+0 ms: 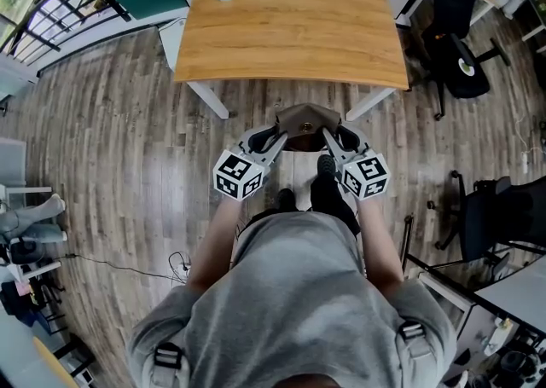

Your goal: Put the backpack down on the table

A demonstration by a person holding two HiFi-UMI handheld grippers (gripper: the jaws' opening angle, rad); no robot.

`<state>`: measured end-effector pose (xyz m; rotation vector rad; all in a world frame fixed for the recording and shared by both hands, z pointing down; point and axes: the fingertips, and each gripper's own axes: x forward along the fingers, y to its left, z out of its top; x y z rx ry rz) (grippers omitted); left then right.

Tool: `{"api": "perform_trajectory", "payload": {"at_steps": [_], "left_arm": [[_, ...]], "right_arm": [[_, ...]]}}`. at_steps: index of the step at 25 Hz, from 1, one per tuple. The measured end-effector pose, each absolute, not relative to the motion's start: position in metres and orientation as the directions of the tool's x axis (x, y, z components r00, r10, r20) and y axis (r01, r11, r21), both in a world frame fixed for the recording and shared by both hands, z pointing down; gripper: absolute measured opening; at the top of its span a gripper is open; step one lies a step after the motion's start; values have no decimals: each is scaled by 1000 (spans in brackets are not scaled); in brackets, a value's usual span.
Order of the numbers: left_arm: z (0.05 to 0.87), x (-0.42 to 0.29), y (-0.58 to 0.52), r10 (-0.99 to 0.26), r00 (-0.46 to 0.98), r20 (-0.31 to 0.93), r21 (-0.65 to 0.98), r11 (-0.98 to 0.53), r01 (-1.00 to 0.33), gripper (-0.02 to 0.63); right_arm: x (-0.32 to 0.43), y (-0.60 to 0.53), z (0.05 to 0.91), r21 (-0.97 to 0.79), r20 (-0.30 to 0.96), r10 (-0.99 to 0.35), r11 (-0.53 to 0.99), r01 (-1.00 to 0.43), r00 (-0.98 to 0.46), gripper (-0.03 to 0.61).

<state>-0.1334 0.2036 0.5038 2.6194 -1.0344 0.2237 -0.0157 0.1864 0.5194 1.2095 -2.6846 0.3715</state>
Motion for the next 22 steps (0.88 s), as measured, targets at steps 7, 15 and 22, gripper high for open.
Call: {"api": "perform_trajectory", "payload": {"at_steps": [7, 15, 22], "left_arm": [[507, -119, 196, -621, 736, 269, 243, -696, -676, 97], [508, -104, 167, -609, 740, 285, 244, -701, -671, 97], [505, -92, 143, -606, 739, 295, 247, -699, -671, 97]], "right_arm": [[-1, 183, 525, -174, 264, -714, 626, -761, -648, 104], [14, 154, 526, -182, 268, -719, 616, -766, -642, 104], [25, 129, 524, -187, 276, -713, 618, -764, -645, 104]]}}
